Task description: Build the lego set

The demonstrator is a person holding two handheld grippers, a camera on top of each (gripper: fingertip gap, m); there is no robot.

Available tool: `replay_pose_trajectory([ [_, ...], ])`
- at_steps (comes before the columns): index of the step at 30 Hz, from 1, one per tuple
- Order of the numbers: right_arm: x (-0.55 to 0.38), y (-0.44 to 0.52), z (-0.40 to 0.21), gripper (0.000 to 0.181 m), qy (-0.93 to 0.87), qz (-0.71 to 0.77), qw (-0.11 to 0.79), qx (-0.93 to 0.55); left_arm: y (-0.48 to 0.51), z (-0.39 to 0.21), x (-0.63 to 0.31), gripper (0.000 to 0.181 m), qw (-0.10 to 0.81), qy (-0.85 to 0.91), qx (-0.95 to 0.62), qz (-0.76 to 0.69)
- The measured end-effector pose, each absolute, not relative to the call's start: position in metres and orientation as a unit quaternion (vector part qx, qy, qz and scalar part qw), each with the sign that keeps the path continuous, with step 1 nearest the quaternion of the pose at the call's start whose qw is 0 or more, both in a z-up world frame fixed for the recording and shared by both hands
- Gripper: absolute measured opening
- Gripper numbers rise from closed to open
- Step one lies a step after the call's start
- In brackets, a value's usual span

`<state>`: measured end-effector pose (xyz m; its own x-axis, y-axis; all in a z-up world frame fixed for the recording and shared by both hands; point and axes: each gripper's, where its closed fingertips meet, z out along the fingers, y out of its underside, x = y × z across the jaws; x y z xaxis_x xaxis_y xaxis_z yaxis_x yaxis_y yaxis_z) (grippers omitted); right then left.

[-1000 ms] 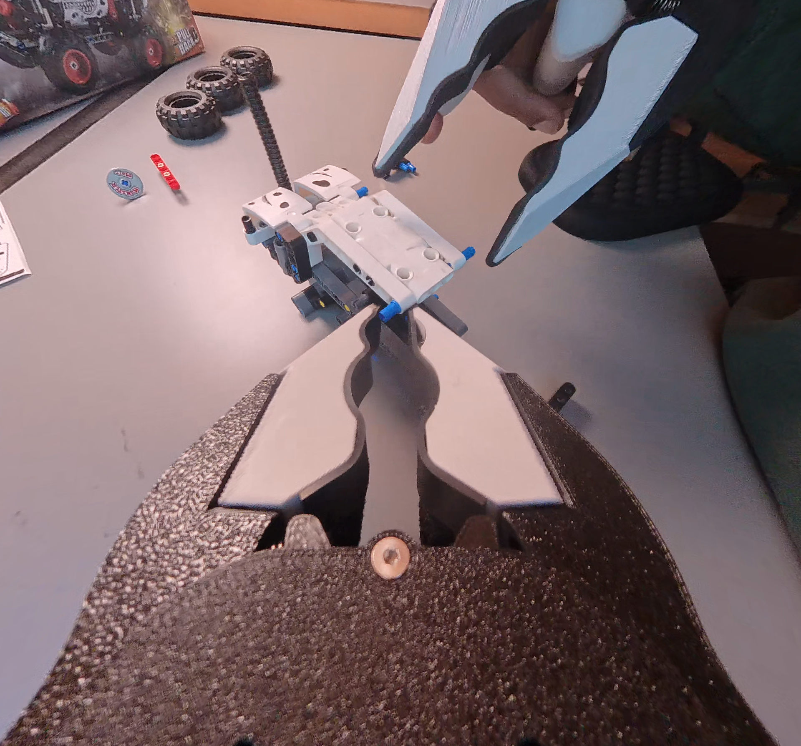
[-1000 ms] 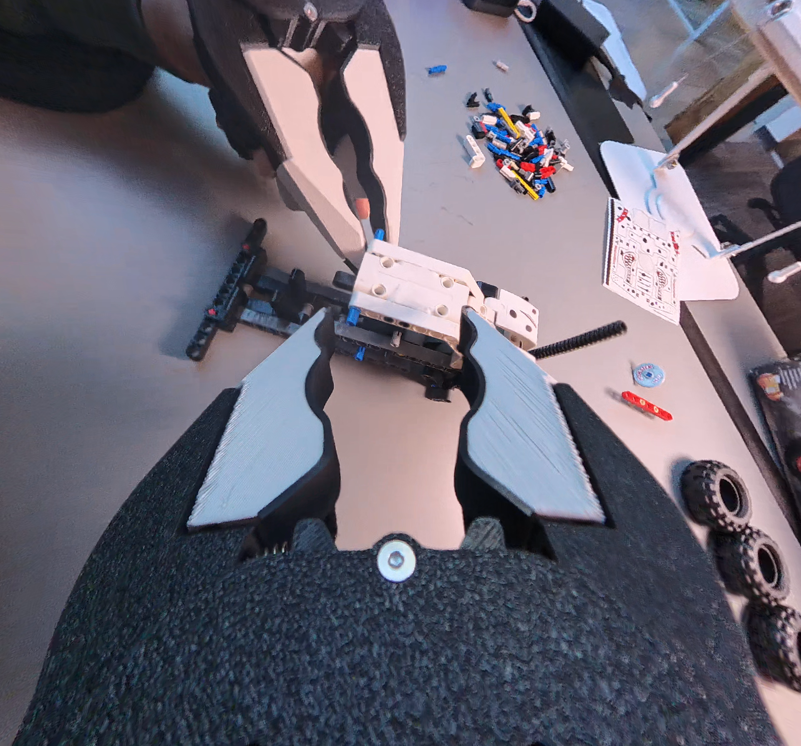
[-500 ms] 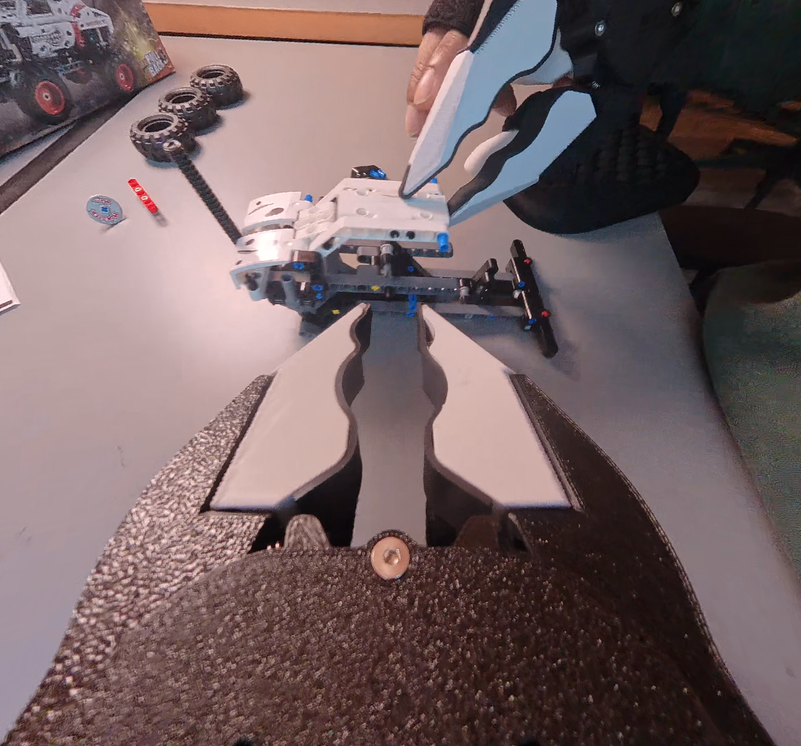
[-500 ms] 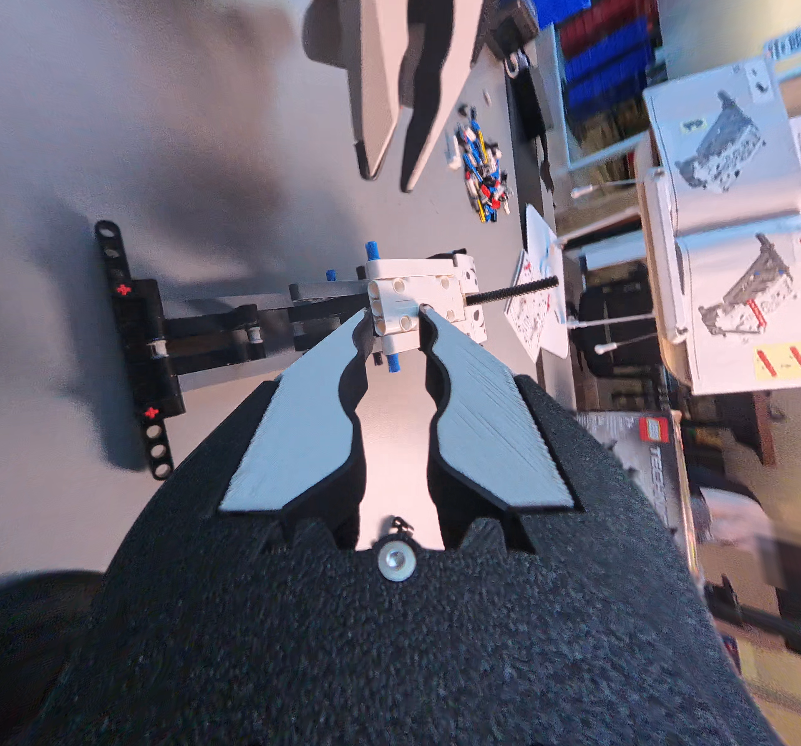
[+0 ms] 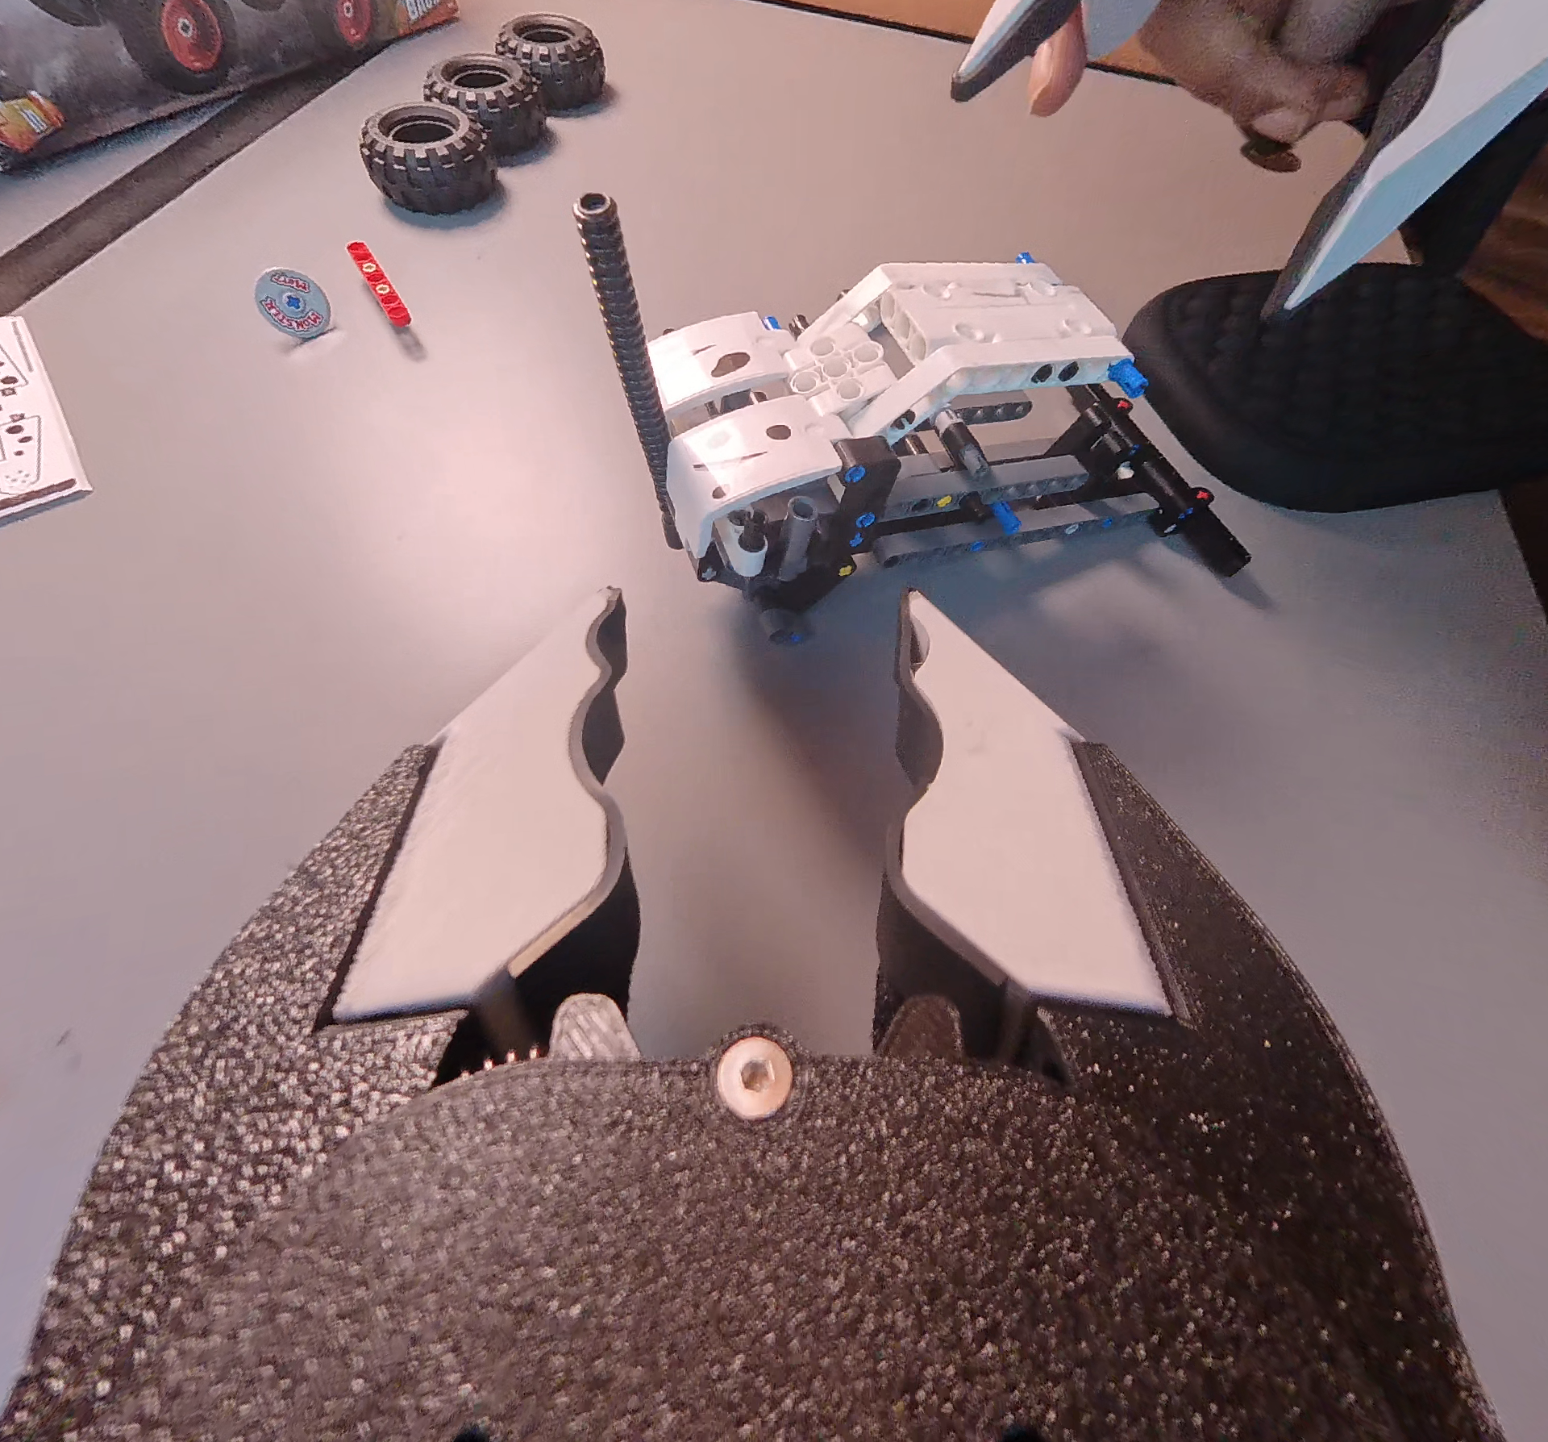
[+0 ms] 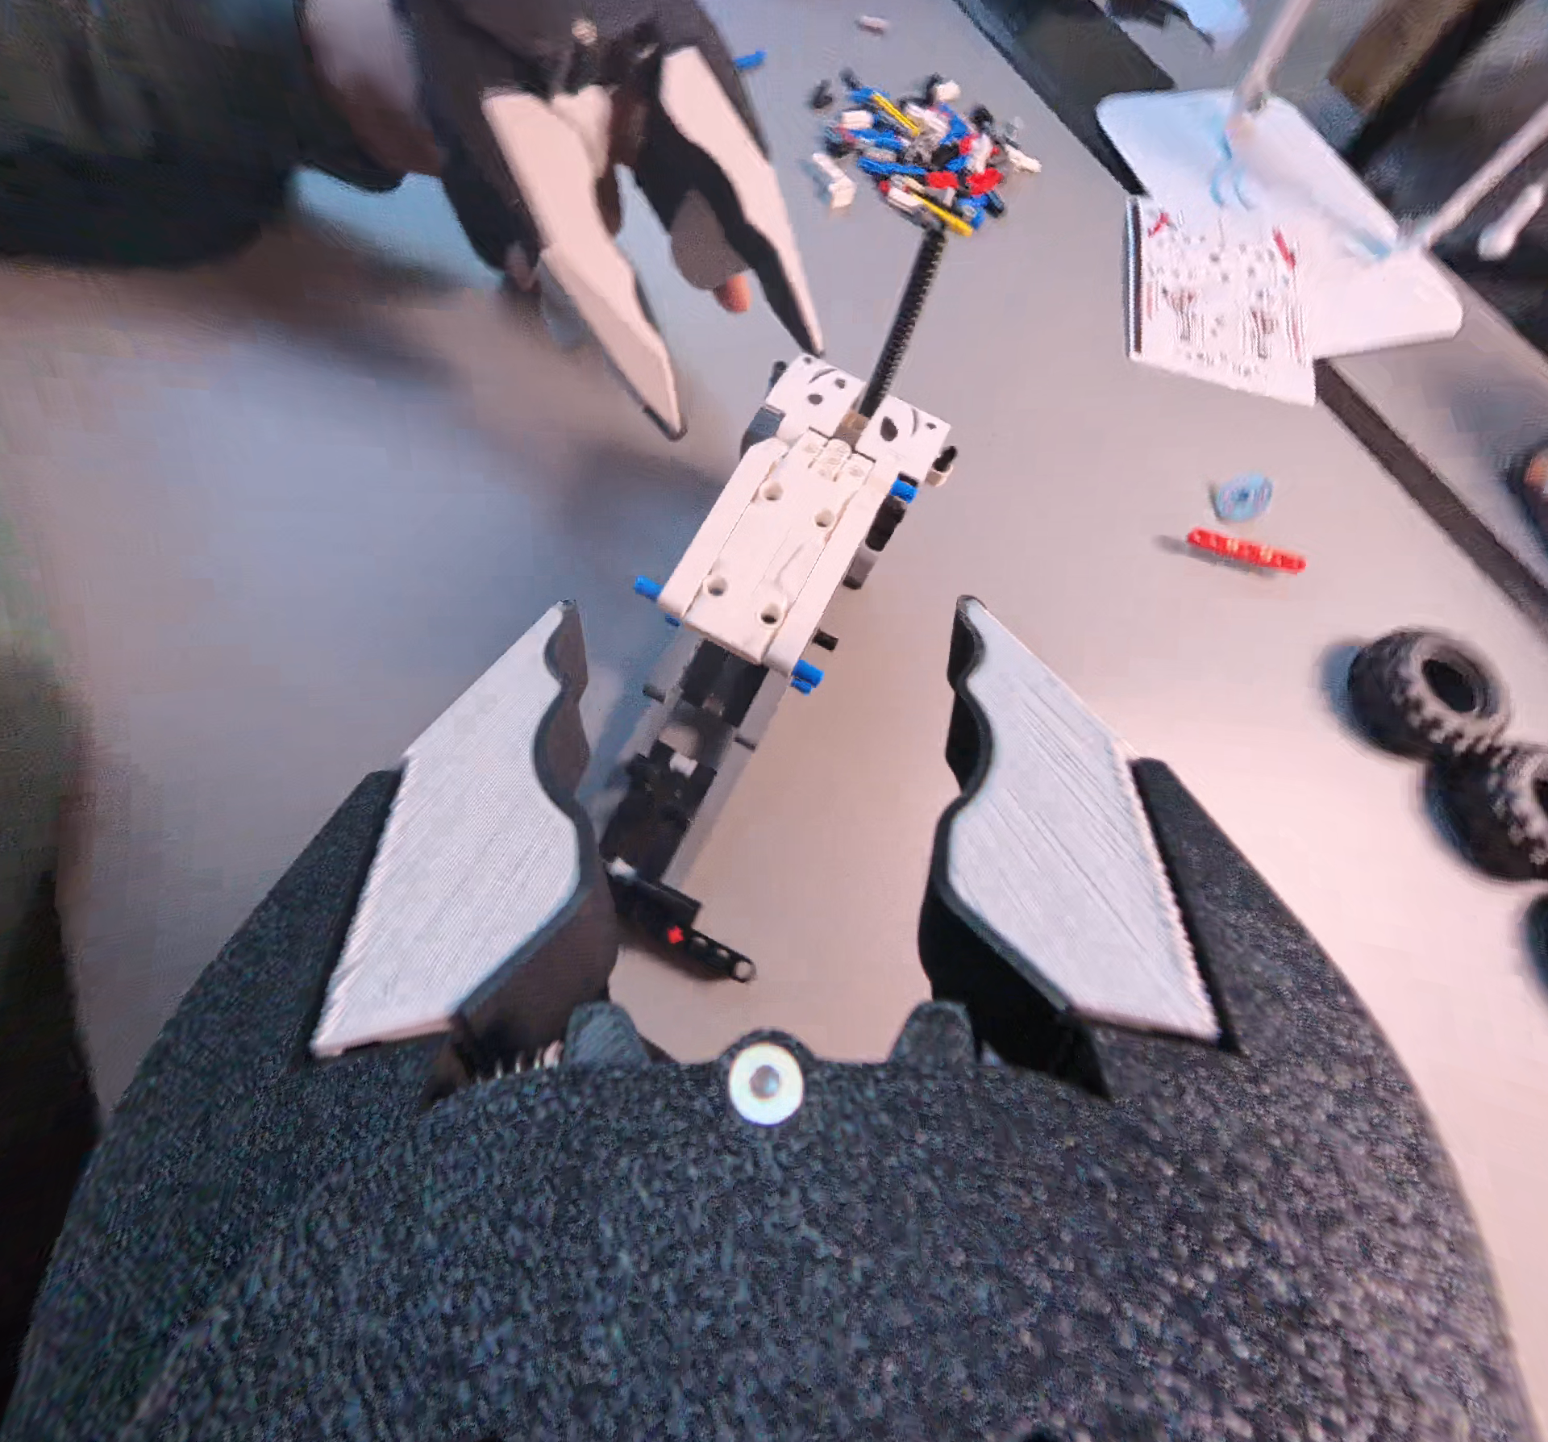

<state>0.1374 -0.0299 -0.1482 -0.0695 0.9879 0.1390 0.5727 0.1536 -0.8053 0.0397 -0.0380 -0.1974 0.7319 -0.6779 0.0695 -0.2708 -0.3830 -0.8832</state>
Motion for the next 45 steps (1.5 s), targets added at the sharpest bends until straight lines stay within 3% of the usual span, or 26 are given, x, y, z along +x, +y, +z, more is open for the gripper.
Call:
replay_pose_trajectory([
  [3, 0.122, -0.035, -0.167, 0.091, -0.613, 0.275, 0.308, -0.674, -0.041, -0.197, 0.039, 0.064, 0.473, 0.3, -0.802, -0.207],
  [6, 0.104, -0.033, -0.185, 0.062, -0.638, 0.245, 0.301, -0.665, -0.045, -0.195, 0.031, 0.067, 0.477, 0.306, -0.8, -0.197],
  [7, 0.097, -0.032, -0.182, 0.053, -0.664, 0.248, 0.304, -0.636, -0.048, -0.194, 0.027, 0.069, 0.479, 0.307, -0.799, -0.196],
  [11, 0.092, -0.052, -0.178, 0.05, -0.832, 0.263, 0.262, -0.413, -0.069, -0.184, 0.017, 0.08, 0.475, 0.325, -0.78, -0.246],
  [14, 0.087, -0.071, -0.17, 0.048, -0.862, 0.325, 0.179, -0.344, -0.096, -0.18, 0.029, 0.091, 0.449, 0.369, -0.753, -0.309],
  [17, 0.073, -0.058, -0.179, 0.046, -0.894, 0.276, 0.173, -0.309, -0.1, -0.193, 0.048, 0.092, 0.435, 0.403, -0.75, -0.294],
  [19, 0.06, -0.043, -0.186, 0.046, -0.896, 0.247, 0.192, -0.314, -0.089, -0.197, 0.056, 0.079, 0.437, 0.386, -0.762, -0.28],
  [24, 0.051, -0.005, -0.163, 0.063, -0.799, 0.243, 0.32, -0.448, -0.066, -0.199, 0.045, 0.078, 0.443, 0.298, -0.817, -0.218],
  [27, 0.069, -0.017, -0.152, 0.052, -0.7, 0.291, 0.372, -0.536, -0.061, -0.199, 0.044, 0.078, 0.456, 0.257, -0.831, -0.188],
  [32, 0.071, -0.049, -0.185, 0.02, -0.581, 0.31, 0.405, -0.634, -0.063, -0.199, 0.049, 0.078, 0.455, 0.258, -0.83, -0.195],
  [45, 0.039, -0.061, -0.188, 0.01, -0.548, 0.363, 0.421, -0.626, -0.067, -0.197, 0.036, 0.073, 0.441, 0.257, -0.827, -0.236],
])
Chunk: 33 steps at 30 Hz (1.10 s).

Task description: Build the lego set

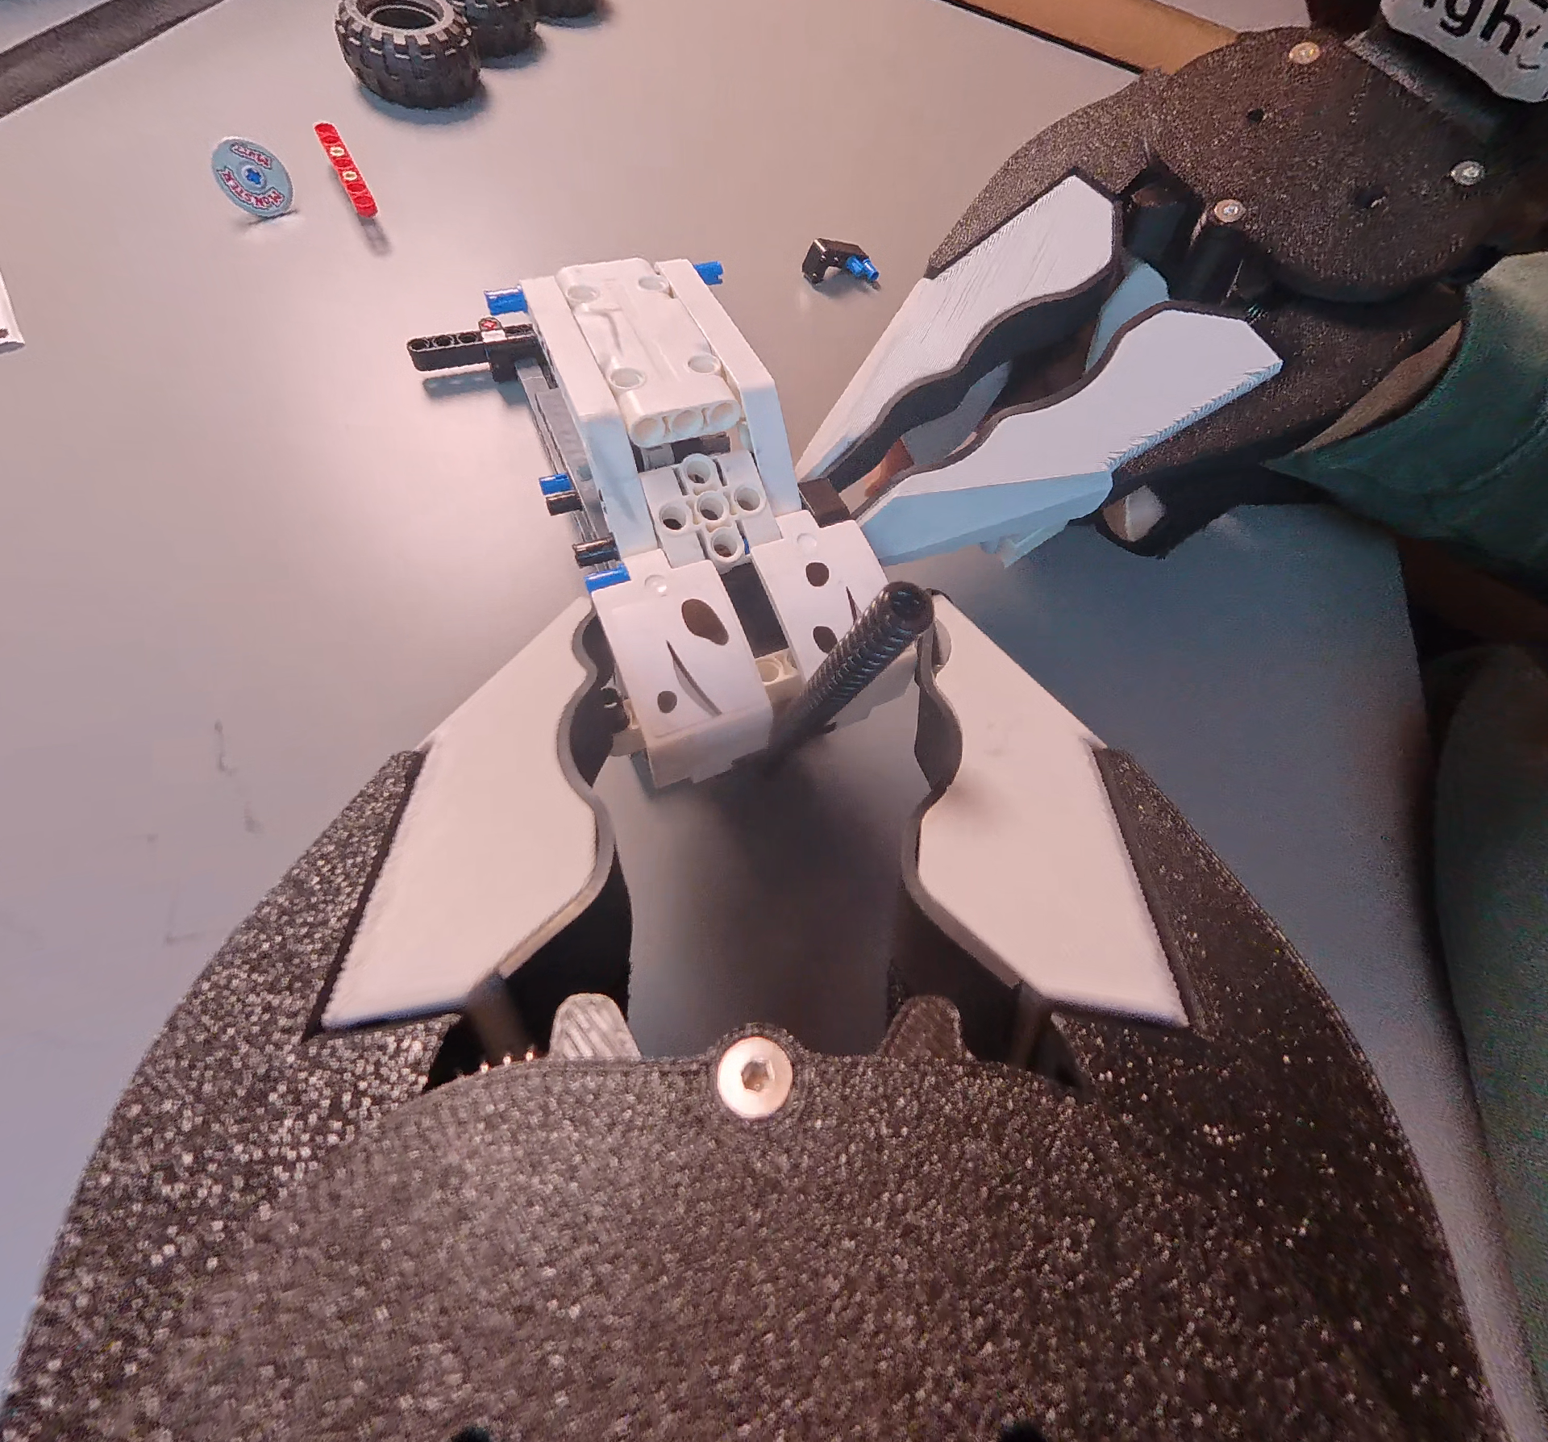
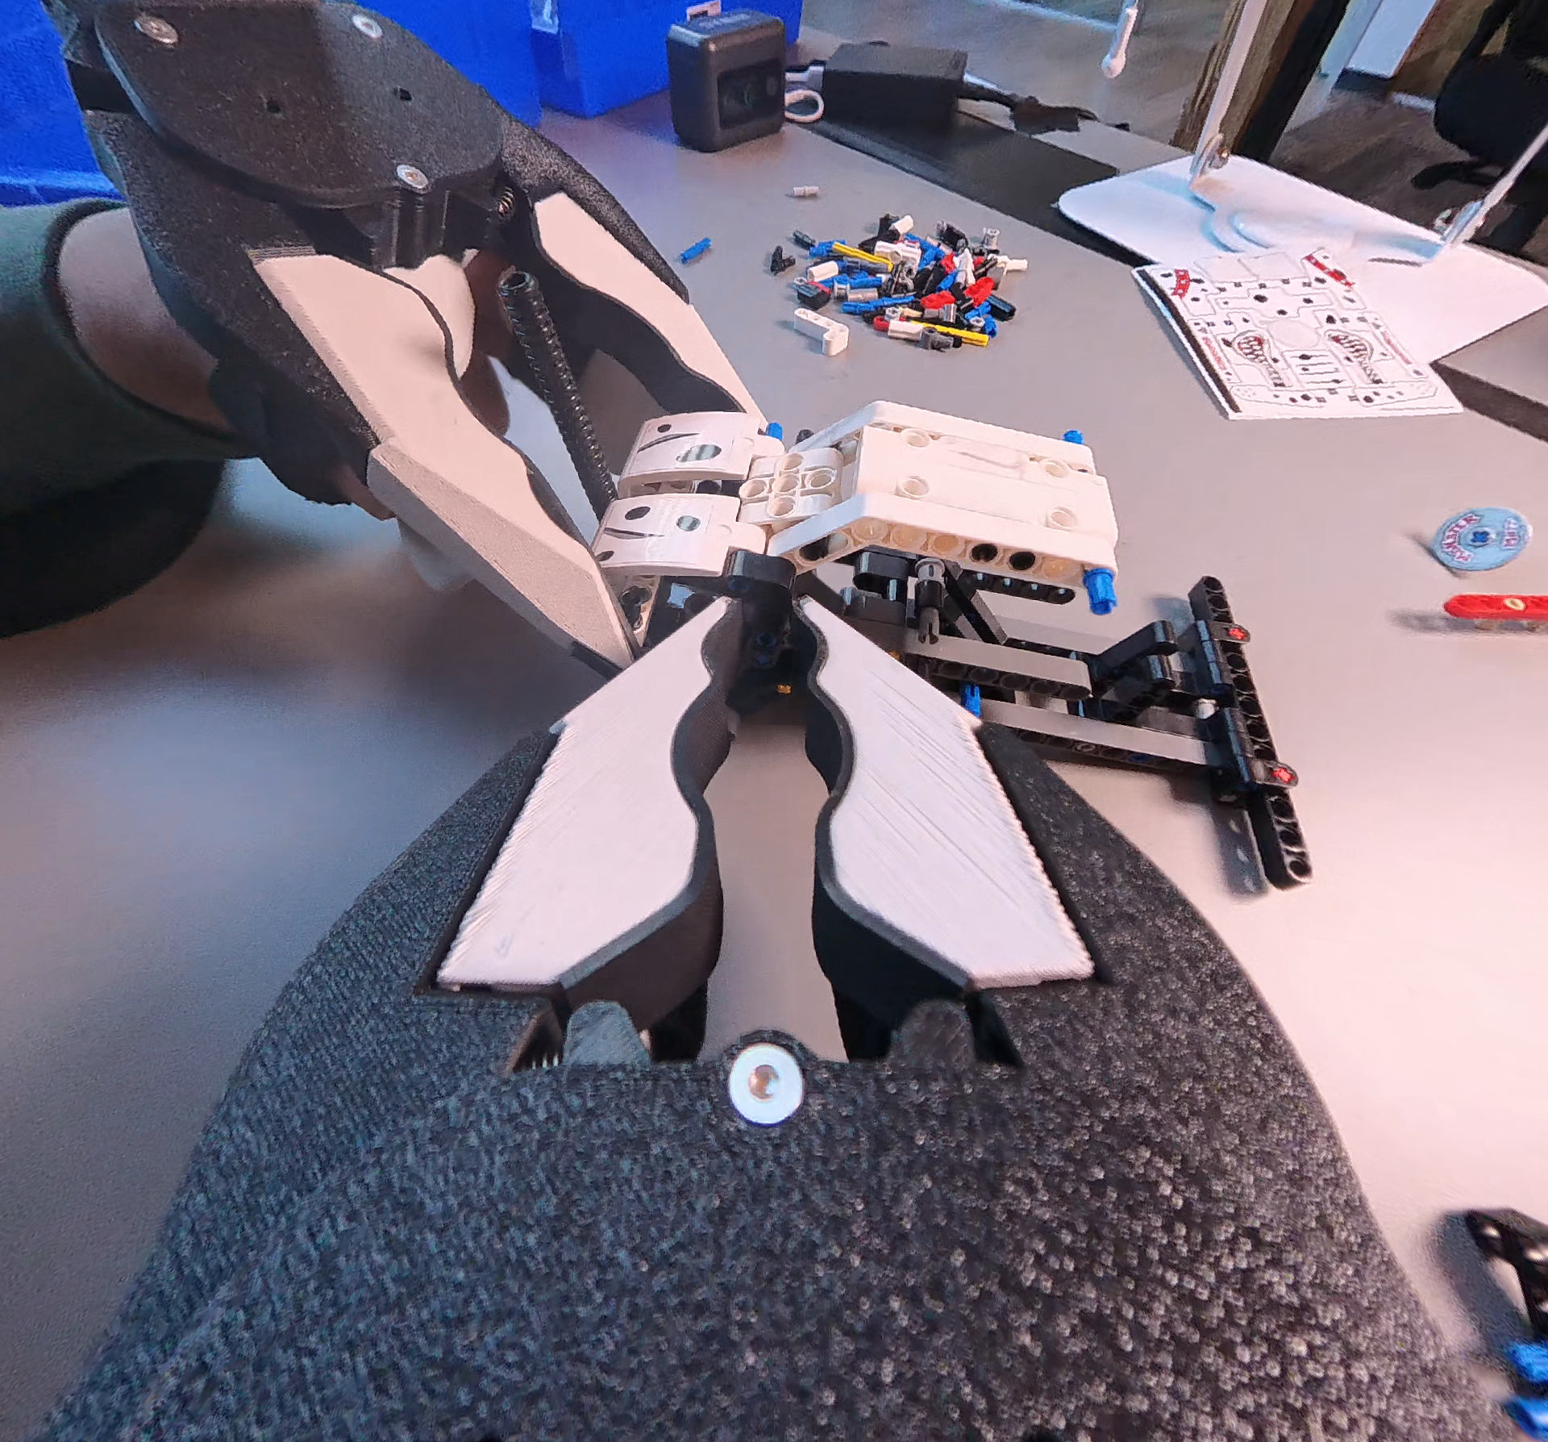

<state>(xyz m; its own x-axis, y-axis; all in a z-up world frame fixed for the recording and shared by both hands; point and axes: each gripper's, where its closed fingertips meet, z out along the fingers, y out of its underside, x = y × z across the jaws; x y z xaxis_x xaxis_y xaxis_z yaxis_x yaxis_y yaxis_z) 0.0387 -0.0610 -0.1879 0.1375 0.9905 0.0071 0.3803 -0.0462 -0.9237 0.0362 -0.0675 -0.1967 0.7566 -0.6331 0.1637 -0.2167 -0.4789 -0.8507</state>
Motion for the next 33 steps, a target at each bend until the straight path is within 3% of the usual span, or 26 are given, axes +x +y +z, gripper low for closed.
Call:
replay_pose_trajectory([
  [9, 0.027, -0.057, -0.185, 0.007, -0.53, 0.326, 0.46, -0.634, -0.065, -0.196, 0.025, 0.075, 0.451, 0.244, -0.822, -0.248],
  [11, 0.022, -0.059, -0.18, 0.006, -0.506, 0.342, 0.465, -0.64, -0.061, -0.2, 0.023, 0.092, 0.458, 0.248, -0.825, -0.22],
  [13, 0.017, -0.058, -0.176, 0.006, -0.488, 0.352, 0.471, -0.646, -0.055, -0.207, 0.018, 0.097, 0.466, 0.247, -0.831, -0.176],
  [33, 0.043, -0.071, -0.172, 0.005, -0.435, 0.316, 0.507, -0.674, -0.033, -0.208, -0.018, 0.078, 0.486, 0.162, -0.851, -0.114],
])
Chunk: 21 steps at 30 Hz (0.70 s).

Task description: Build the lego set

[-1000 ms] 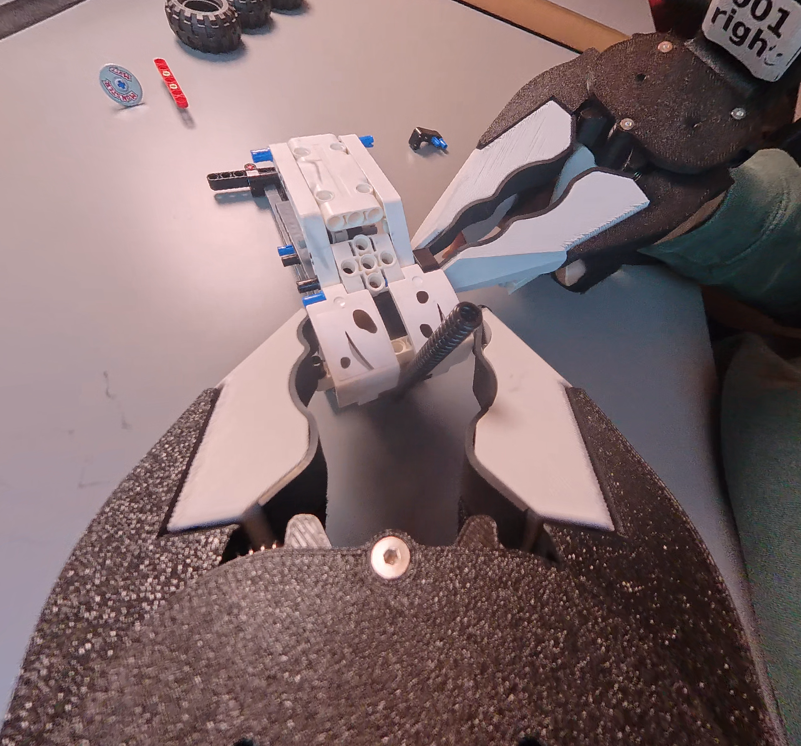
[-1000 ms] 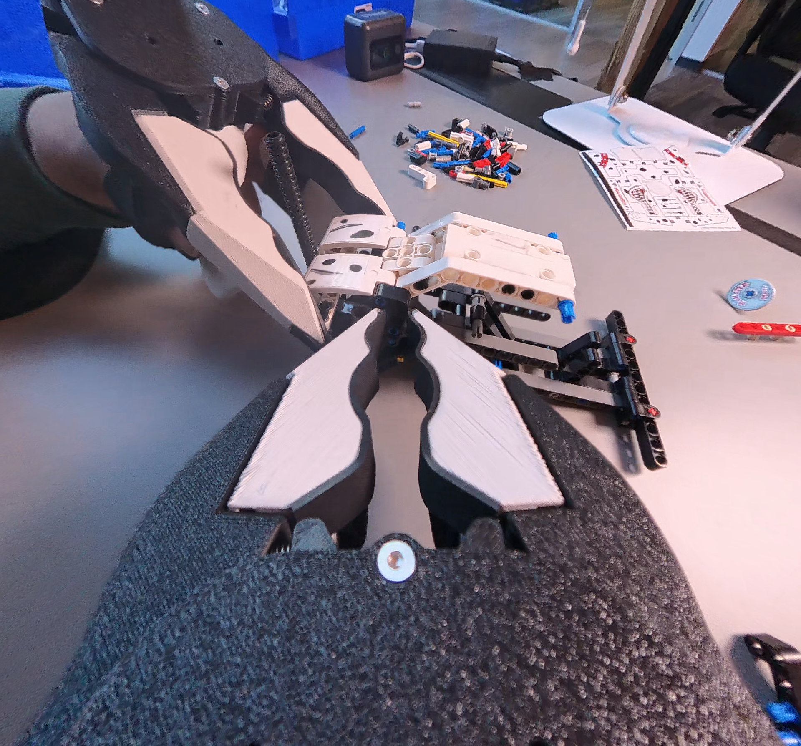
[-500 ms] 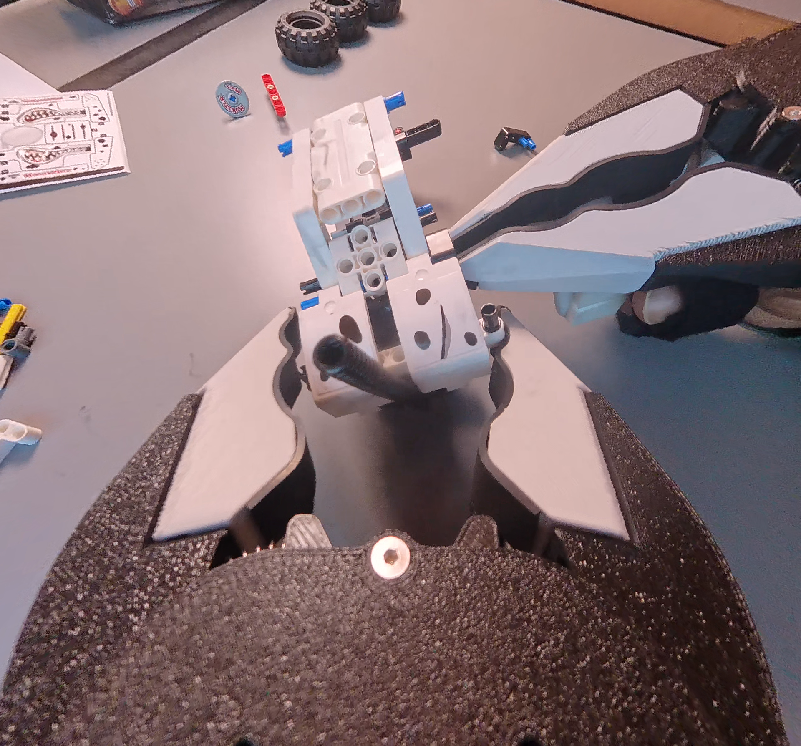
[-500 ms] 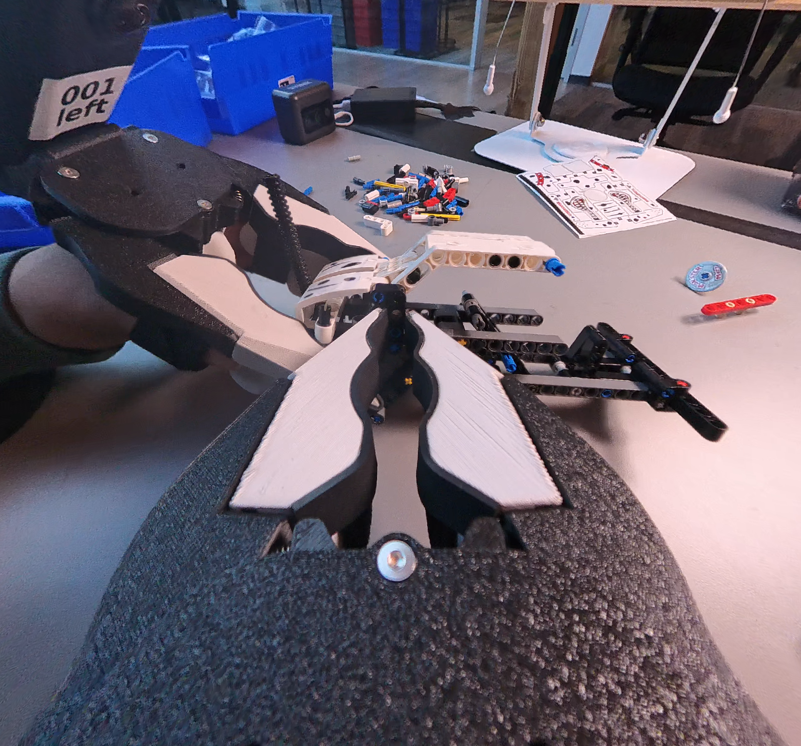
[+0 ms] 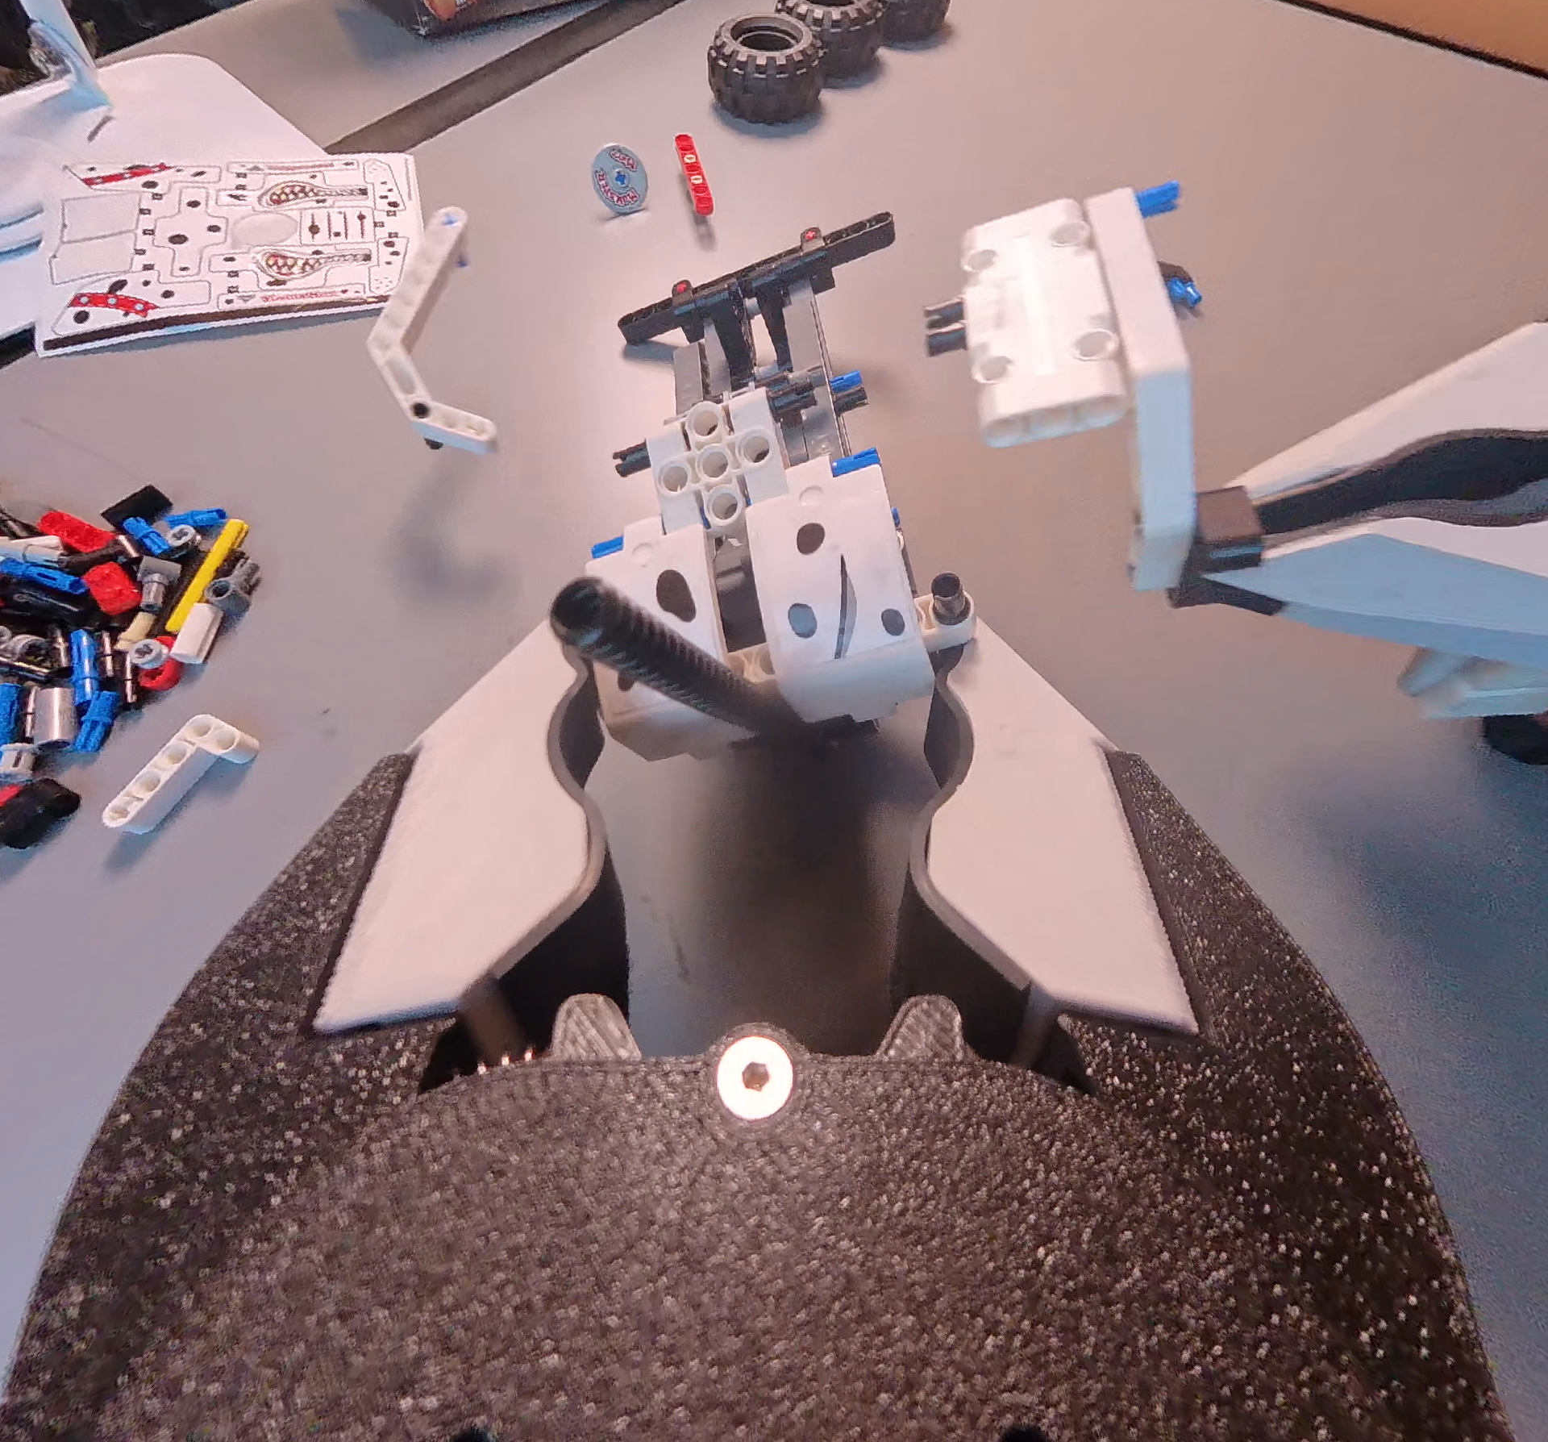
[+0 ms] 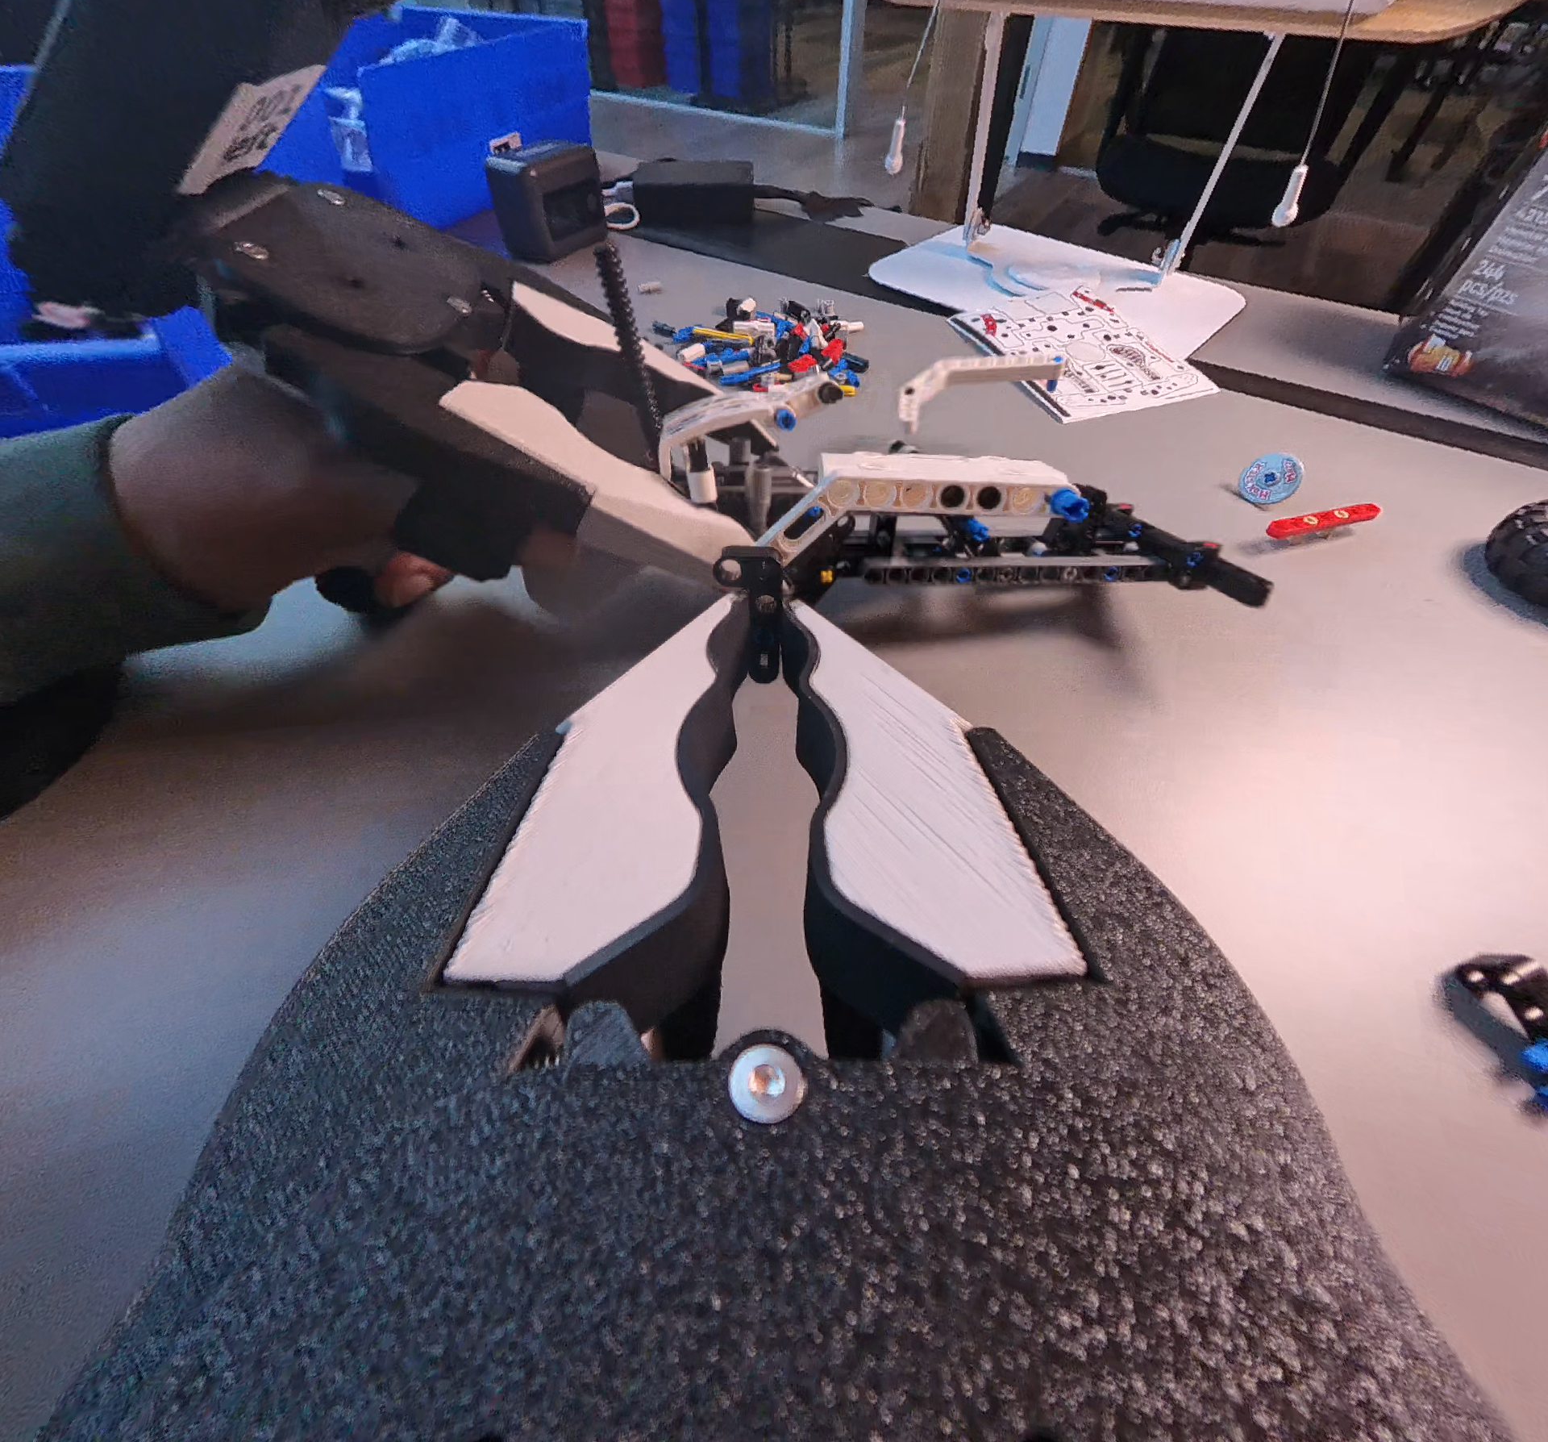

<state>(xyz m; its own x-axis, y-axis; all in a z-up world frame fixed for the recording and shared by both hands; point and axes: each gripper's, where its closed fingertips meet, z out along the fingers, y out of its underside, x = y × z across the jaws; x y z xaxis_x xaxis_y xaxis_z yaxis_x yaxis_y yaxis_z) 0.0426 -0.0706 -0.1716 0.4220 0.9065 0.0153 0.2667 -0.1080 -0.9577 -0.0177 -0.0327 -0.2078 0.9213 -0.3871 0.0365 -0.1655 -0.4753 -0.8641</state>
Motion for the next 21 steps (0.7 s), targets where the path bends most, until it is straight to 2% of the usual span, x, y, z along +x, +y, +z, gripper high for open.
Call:
replay_pose_trajectory([
  [17, 0.102, -0.035, -0.156, 0.007, -0.444, 0.284, 0.493, -0.692, -0.052, -0.209, 0.007, 0.082, 0.487, 0.291, -0.815, -0.117],
  [21, 0.12, -0.021, -0.155, 0.006, -0.466, 0.274, 0.482, -0.69, -0.063, -0.205, 0.014, 0.098, 0.473, 0.317, -0.807, -0.156],
])
